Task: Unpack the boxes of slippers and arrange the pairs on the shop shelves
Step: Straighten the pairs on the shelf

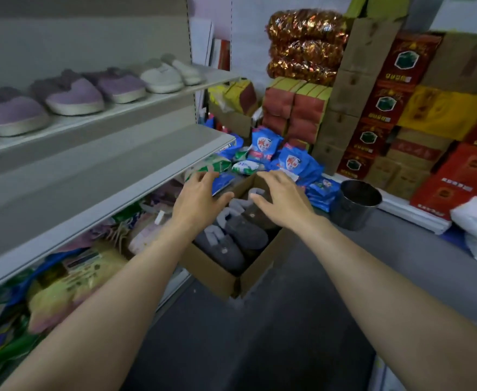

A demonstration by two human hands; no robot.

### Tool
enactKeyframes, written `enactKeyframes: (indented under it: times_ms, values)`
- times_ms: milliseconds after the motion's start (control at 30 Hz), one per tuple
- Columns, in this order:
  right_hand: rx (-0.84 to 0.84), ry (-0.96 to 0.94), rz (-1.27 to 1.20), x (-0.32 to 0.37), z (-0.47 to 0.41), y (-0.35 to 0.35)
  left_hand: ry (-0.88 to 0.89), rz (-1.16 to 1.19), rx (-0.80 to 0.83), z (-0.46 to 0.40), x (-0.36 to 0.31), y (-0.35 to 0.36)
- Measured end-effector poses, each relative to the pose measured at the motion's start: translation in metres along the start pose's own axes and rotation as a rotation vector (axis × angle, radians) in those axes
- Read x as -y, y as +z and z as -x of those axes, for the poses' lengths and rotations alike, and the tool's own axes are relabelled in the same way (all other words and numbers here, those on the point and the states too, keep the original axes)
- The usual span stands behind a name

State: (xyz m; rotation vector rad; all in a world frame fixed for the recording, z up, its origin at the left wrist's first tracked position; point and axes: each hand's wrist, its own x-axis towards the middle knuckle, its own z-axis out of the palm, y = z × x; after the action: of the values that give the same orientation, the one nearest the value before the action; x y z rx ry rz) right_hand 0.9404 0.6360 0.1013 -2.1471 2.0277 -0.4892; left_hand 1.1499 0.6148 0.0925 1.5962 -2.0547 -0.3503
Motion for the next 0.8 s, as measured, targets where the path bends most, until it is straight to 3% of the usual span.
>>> enactKeyframes:
  times_ms: [233, 467, 800]
  values:
    - [0.223, 0.003, -0.028, -0.094, -0.096, 0.049, -0.271, 0.078, 0.169, -0.070, 0.020, 0.097]
    - [0.538, 0.092, -0.048, -0.160, -0.181, 0.157, -0.501, 0.210, 0.334, -0.113, 0.077, 0.208]
    - [0.935, 0.252, -0.215, -0.210, -0.223, 0.289, -0.962, 0.298, 0.564, -0.115, 0.126, 0.309]
